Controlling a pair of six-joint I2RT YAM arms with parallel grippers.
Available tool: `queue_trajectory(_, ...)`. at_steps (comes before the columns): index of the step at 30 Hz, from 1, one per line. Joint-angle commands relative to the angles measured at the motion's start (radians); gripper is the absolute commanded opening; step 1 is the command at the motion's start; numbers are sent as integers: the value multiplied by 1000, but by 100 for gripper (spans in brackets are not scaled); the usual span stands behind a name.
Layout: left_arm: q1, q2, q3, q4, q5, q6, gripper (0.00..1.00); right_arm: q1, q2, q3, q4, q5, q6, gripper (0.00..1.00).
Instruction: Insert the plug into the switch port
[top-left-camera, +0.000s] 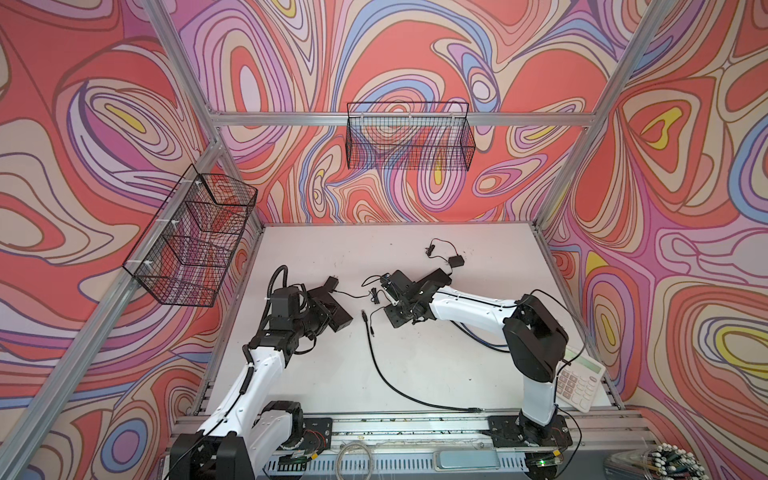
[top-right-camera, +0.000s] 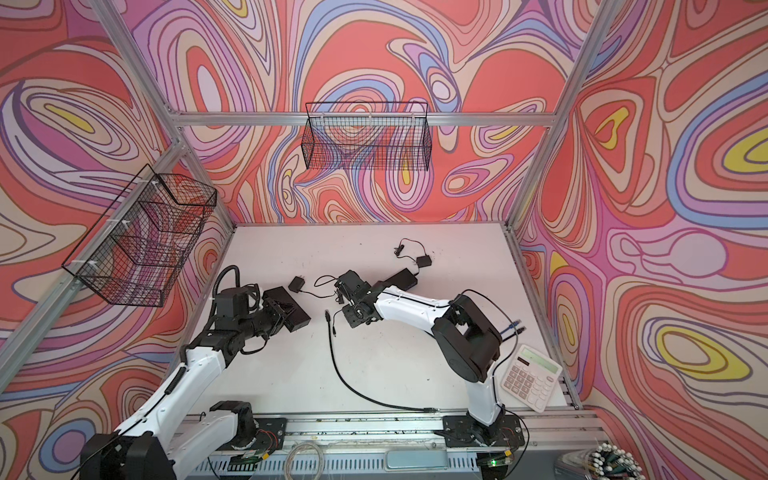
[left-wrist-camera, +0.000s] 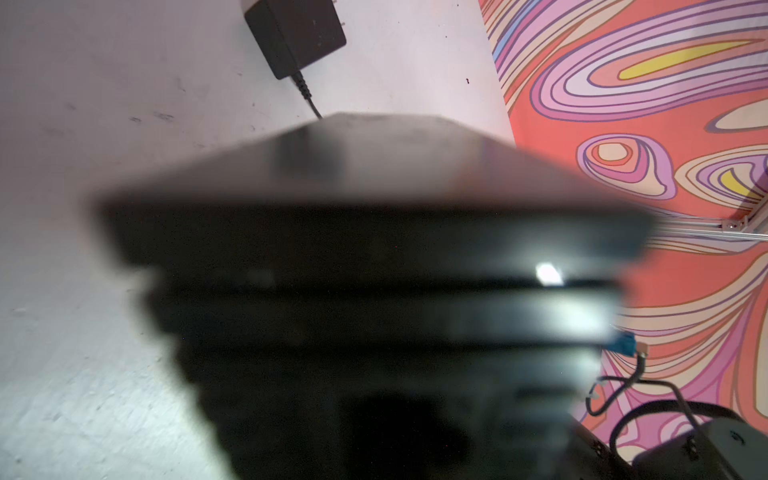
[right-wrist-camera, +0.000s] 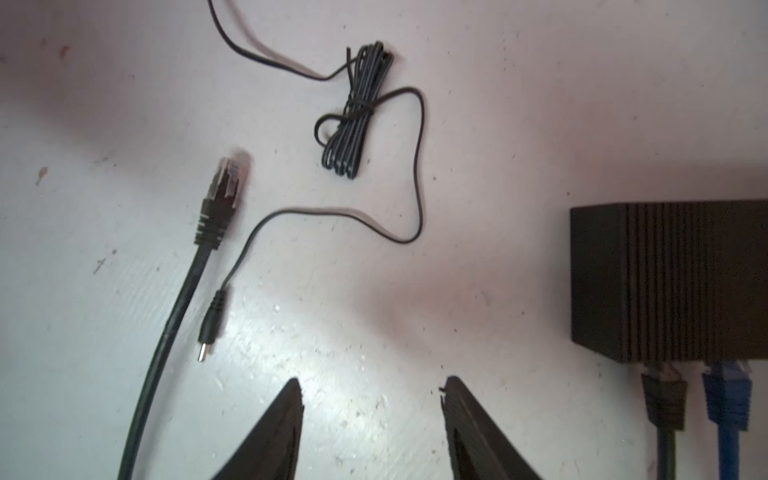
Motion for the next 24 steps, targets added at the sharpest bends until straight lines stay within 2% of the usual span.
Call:
queue_trajectory(1,37,-40,-17,-57,31,39,22,22,73,86,-52,63,-109,54)
queue_trajectory(6,83,-67,-57,-91,68,47,22,37,148,175,-72,80,-263,53)
queue_trajectory(11,96,-71,-57,-91,79,51,23,35,187,232,-85,48,-387,52)
queue_trajectory(17,106,-74,-72,-74,91,41,23,29,263,319,-131,13,-442,51)
queue_trajectory(24,119,-67,-68,-72,106,41,23,17,299,346,-150,-29,-468,50)
